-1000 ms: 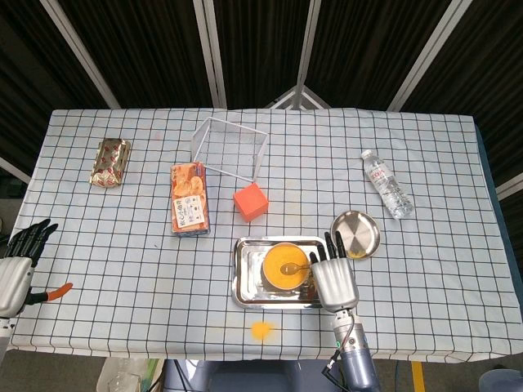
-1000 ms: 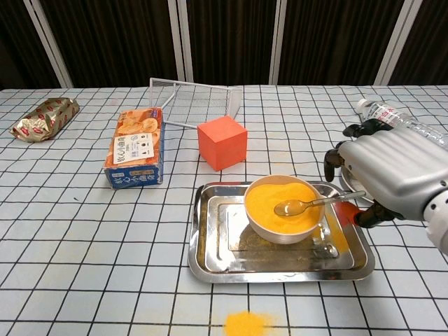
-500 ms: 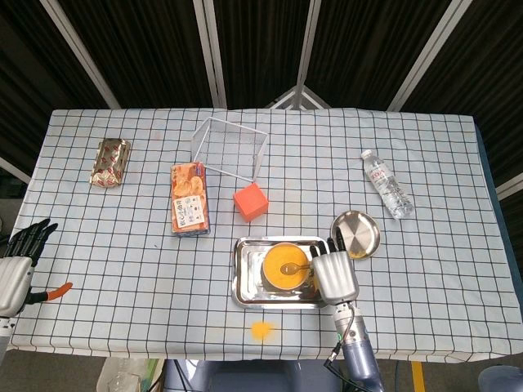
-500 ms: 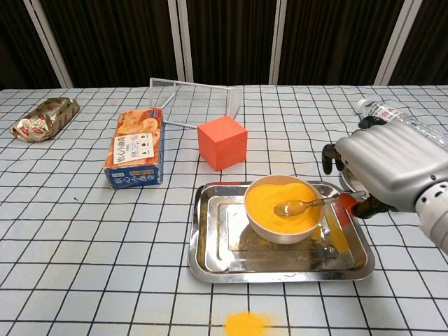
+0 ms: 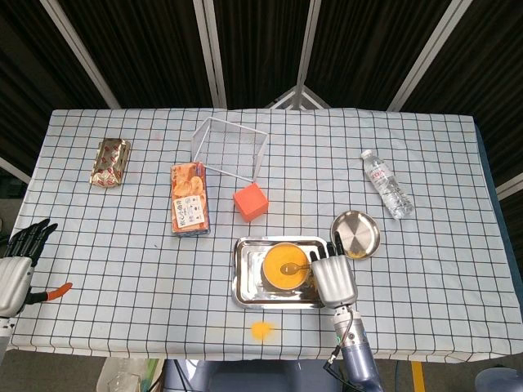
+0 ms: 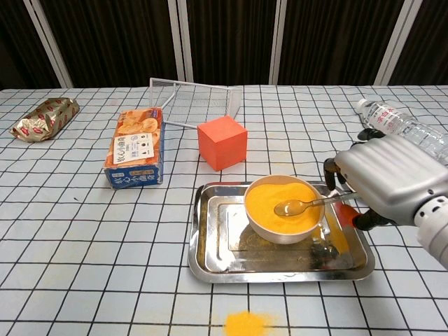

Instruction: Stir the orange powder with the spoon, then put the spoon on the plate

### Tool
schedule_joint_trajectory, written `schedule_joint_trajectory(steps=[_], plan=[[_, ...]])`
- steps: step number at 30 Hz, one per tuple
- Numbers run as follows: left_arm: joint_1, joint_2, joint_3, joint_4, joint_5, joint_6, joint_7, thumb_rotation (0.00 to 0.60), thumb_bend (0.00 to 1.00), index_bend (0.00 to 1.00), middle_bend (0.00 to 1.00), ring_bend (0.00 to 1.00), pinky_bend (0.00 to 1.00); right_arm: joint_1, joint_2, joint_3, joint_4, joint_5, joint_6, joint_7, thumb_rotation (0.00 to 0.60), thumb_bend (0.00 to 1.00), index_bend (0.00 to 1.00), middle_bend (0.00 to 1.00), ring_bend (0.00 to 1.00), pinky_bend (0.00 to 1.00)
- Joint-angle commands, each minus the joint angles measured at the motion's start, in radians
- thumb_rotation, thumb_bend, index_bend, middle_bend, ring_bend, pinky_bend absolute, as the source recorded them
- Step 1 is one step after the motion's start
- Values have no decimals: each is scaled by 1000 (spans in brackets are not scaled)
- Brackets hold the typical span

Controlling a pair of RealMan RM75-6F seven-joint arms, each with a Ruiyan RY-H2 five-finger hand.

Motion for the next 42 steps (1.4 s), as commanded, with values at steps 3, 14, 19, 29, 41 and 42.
schedule_joint_trajectory(steps=[3,14,19,29,41,42], plan=[[-1,0,-1,0,-2,-2,1,600,0,0,0,0,0,-2,-2,10,9,4,-3,14,600,451,468,426,307,136],[-1,0,-1,-1,-4,-3,3,600,0,0,0,0,0,-7,-9,7,27,0,-8,26,600,452,468,427,315,143],[-1,0,-1,-2,-6,-5,5,600,0,0,0,0,0,-10,-9,8,31,1,-10,29,600,451,468,429,315,143],[-2,0,-1,-3,-8,-7,9,600,0,0,0,0,0,-13,-11,10,30,0,-14,31,600,452,487,457,327,148],[-3,2,-1,-7,-13,-11,12,600,0,0,0,0,0,-14,-8,17,25,4,-16,30,600,452,516,462,329,150],[-3,2,-1,-7,-13,-12,13,600,0,0,0,0,0,-14,-8,17,24,4,-16,30,600,452,521,464,329,150]])
